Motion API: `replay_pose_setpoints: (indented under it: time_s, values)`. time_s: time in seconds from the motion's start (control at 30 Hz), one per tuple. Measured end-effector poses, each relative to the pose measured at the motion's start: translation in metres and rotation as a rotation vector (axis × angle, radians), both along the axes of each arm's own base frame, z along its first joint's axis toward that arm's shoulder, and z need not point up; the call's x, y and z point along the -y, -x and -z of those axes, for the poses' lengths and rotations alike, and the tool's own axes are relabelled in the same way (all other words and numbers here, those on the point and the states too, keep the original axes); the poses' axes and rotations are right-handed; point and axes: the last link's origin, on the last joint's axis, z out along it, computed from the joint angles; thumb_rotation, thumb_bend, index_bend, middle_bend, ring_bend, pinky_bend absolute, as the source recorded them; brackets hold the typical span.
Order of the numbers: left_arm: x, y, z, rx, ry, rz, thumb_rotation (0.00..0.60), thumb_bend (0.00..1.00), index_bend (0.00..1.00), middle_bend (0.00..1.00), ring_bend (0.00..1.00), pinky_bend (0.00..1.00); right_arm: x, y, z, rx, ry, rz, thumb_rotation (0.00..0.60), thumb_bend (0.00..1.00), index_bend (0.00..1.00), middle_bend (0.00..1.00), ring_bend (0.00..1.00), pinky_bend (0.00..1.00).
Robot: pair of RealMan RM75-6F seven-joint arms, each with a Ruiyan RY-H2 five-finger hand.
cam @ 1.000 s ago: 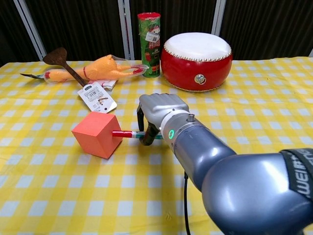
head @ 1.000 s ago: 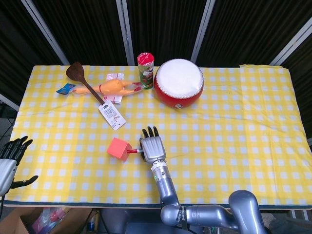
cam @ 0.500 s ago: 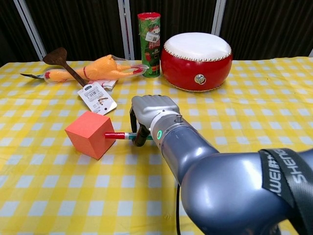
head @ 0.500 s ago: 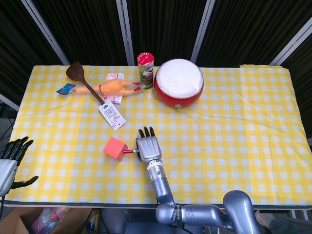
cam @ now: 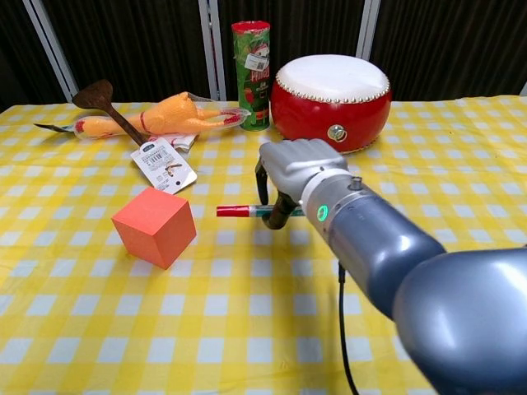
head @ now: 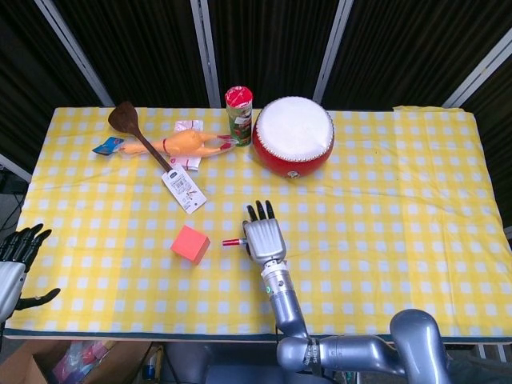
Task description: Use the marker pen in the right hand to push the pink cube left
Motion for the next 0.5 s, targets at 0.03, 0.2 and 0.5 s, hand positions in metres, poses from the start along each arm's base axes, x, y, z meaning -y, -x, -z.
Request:
replay_pose_setpoints:
  time_s: [0.03,0.2,0.5]
  values:
    - [0.000,0.000,0.000,-0.005,-0.001,0.003,0.600,0.00,0.00,0.00,0.00,0.00,0.001,0.006,-0.008,-0.007,0.013,0.002,0.600,0.57,0.59,0.16,0.01,0.00]
    - [0.002,-0.001,0.002,-0.028,-0.003,0.017,0.600,0.00,0.00,0.00,0.00,0.00,0.006,0.036,-0.041,-0.035,0.062,0.025,0.600,0.57,0.59,0.16,0.01,0.00]
    - [0.003,-0.002,0.004,-0.050,-0.014,0.025,0.600,0.00,0.00,0.00,0.00,0.00,0.016,0.111,-0.101,-0.088,0.144,0.115,0.600,0.57,0.59,0.16,0.01,0.00]
